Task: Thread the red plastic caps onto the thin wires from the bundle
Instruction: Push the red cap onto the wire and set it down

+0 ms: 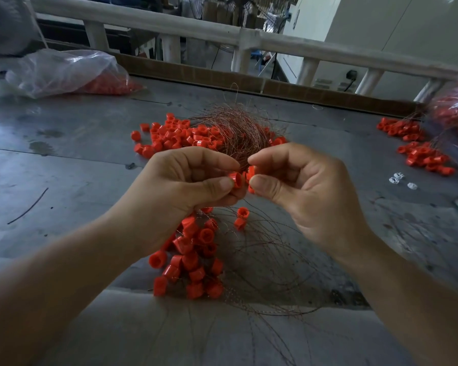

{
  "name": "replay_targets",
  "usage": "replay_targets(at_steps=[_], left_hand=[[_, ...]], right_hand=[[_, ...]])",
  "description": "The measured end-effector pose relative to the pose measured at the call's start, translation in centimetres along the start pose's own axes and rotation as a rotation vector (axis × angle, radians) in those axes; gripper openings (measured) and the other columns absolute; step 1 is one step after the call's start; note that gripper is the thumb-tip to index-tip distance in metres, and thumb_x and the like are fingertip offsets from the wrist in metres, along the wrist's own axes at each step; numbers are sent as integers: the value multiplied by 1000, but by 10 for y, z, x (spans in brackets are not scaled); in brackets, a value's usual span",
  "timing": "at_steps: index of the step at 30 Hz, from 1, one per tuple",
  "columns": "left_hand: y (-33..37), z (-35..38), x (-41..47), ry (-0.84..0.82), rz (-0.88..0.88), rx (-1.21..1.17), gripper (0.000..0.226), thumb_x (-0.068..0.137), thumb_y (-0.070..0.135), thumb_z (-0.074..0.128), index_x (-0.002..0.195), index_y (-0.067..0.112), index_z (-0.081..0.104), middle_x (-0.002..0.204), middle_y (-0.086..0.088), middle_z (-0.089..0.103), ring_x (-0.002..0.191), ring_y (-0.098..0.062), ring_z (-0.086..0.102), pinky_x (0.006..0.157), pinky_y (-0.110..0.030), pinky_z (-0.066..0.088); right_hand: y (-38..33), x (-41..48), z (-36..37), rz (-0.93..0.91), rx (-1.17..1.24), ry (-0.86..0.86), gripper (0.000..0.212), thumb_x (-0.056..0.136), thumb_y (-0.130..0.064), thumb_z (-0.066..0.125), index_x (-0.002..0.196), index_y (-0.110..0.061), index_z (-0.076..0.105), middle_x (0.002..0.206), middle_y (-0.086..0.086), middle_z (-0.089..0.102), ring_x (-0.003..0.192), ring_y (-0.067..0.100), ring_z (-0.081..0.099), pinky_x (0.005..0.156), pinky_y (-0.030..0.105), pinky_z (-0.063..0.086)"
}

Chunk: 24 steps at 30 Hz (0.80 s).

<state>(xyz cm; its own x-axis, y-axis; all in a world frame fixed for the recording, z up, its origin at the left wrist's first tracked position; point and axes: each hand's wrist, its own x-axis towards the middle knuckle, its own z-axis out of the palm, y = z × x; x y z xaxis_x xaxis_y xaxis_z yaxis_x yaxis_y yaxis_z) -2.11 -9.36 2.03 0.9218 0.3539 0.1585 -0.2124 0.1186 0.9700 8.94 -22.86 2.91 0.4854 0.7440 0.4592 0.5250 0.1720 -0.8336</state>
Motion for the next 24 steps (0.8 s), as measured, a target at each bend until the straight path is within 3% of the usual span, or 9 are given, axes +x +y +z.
replay_targets(at_steps=[2, 7, 14, 24], left_hand=[[0, 0, 0, -3, 11, 34, 22, 53, 16, 67, 74, 16, 74, 73, -7, 72, 69, -16, 70, 61, -17, 53], [0, 0, 0, 15, 28, 91, 23, 52, 18, 67, 74, 21, 75, 71, -4, 72, 67, -14, 70, 61, -16, 53], [0, 3, 0, 36, 45, 171, 21, 53, 17, 66, 72, 21, 74, 70, -3, 72, 65, -14, 70, 59, -14, 52], [1, 4, -3, 8, 23, 156, 18, 56, 11, 64, 71, 15, 73, 69, -5, 72, 62, -12, 69, 57, -14, 52]], right_hand=[[-1, -3, 2, -33, -57, -15, 17, 70, -21, 65, 86, -25, 64, 75, -13, 66, 75, 2, 65, 69, 15, 50], [-1, -5, 6, -74, -180, 5, 21, 71, -16, 70, 93, -15, 66, 86, -4, 68, 80, 7, 67, 72, 23, 55], [0, -5, 7, -151, -302, 52, 28, 70, -17, 70, 97, -20, 63, 83, -16, 63, 81, 1, 65, 70, 14, 53], [0, -6, 6, -168, -332, 67, 24, 67, -19, 71, 90, -13, 70, 82, -10, 65, 79, 3, 65, 70, 17, 54]])
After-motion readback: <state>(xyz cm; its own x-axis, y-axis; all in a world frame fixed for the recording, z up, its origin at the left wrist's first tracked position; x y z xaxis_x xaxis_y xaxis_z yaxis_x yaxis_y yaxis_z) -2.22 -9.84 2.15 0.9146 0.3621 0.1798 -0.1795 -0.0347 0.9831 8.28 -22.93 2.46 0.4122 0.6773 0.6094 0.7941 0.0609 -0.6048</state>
